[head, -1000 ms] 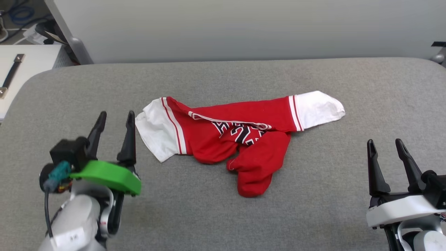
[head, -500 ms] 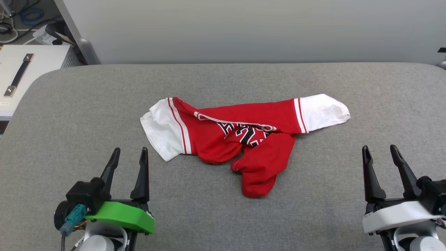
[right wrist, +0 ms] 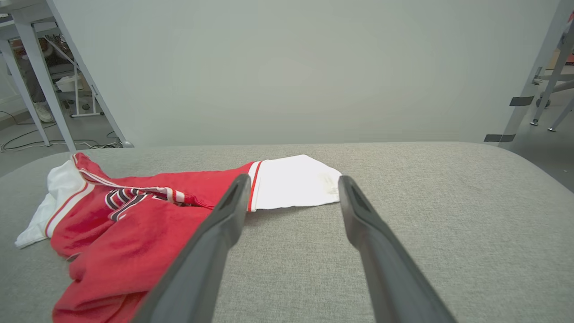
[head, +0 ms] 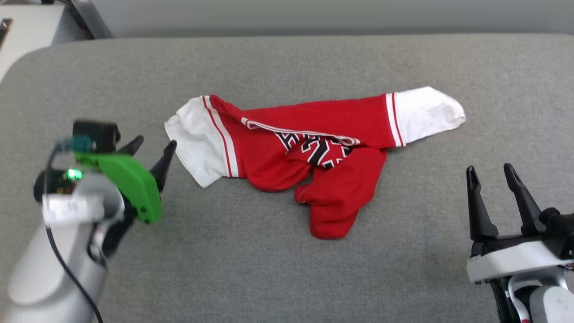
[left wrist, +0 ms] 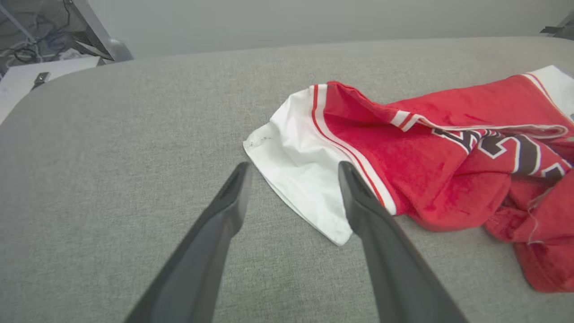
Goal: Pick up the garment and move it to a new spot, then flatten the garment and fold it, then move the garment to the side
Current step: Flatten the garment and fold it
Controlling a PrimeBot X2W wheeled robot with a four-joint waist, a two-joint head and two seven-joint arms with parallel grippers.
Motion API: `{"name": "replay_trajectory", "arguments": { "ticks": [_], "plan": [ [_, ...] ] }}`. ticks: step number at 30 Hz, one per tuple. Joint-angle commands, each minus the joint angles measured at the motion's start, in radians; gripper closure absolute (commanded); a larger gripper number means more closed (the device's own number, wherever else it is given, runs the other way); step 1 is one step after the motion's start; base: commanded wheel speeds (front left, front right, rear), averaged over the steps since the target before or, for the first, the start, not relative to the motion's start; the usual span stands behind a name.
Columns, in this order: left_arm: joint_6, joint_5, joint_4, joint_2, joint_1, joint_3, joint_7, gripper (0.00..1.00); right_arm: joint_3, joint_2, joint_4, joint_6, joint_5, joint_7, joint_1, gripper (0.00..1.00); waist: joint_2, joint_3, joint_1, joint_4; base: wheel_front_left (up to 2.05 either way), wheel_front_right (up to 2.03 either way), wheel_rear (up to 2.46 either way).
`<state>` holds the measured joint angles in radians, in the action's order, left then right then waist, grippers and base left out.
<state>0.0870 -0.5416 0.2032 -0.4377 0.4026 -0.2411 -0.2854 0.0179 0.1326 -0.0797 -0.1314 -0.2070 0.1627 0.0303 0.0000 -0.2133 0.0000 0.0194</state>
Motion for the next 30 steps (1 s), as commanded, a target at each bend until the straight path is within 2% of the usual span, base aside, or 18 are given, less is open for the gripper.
{"name": "replay_trajectory", "arguments": {
  "ticks": [1, 4, 6, 9, 16, 23, 30],
  "plan": [
    [0.011, -0.037, 0.018, -0.016, 0.062, -0.004, -0.082, 0.0, -0.01, 0.002, -0.007, 0.001, 0.001, 0.003, 0.025, 0.0, 0.0, -0.086, 0.0, -0.021, 0.0, 0.0, 0.0],
    [0.025, -0.088, 0.059, -0.062, 0.179, -0.037, -0.298, 0.0, -0.024, 0.006, -0.01, 0.001, 0.002, 0.016, 0.051, 0.0, 0.0, -0.131, 0.0, -0.033, 0.0, 0.0, 0.0],
    [0.032, -0.123, 0.088, -0.083, 0.246, -0.049, -0.39, 0.0, -0.032, 0.006, -0.009, 0.001, 0.001, 0.02, 0.065, 0.0, 0.0, -0.158, 0.0, -0.043, 0.0, 0.0, 0.0],
    [0.036, -0.15, 0.138, -0.104, 0.327, -0.057, -0.465, 0.0, -0.042, 0.006, -0.002, 0.001, 0.001, 0.027, 0.083, 0.0, 0.0, -0.188, 0.0, -0.057, 0.0, 0.0, 0.0],
    [0.041, -0.152, 0.258, -0.14, 0.45, -0.09, -0.538, 0.0, -0.061, 0.009, 0.002, 0.001, -0.003, 0.038, 0.119, 0.0, 0.0, -0.245, 0.0, -0.088, 0.0, 0.0, 0.0],
    [0.039, -0.159, 0.368, -0.128, 0.505, -0.087, -0.527, 0.0, -0.062, 0.007, 0.005, 0.001, -0.002, 0.046, 0.132, 0.0, 0.0, -0.276, 0.0, -0.101, 0.0, 0.0, 0.0],
    [0.042, -0.175, 0.414, -0.113, 0.51, -0.127, -0.545, 0.0, -0.059, 0.005, 0.011, 0.001, 0.002, 0.053, 0.135, 0.0, 0.0, -0.288, 0.0, -0.105, 0.0, 0.0, 0.0]
  ]
}}
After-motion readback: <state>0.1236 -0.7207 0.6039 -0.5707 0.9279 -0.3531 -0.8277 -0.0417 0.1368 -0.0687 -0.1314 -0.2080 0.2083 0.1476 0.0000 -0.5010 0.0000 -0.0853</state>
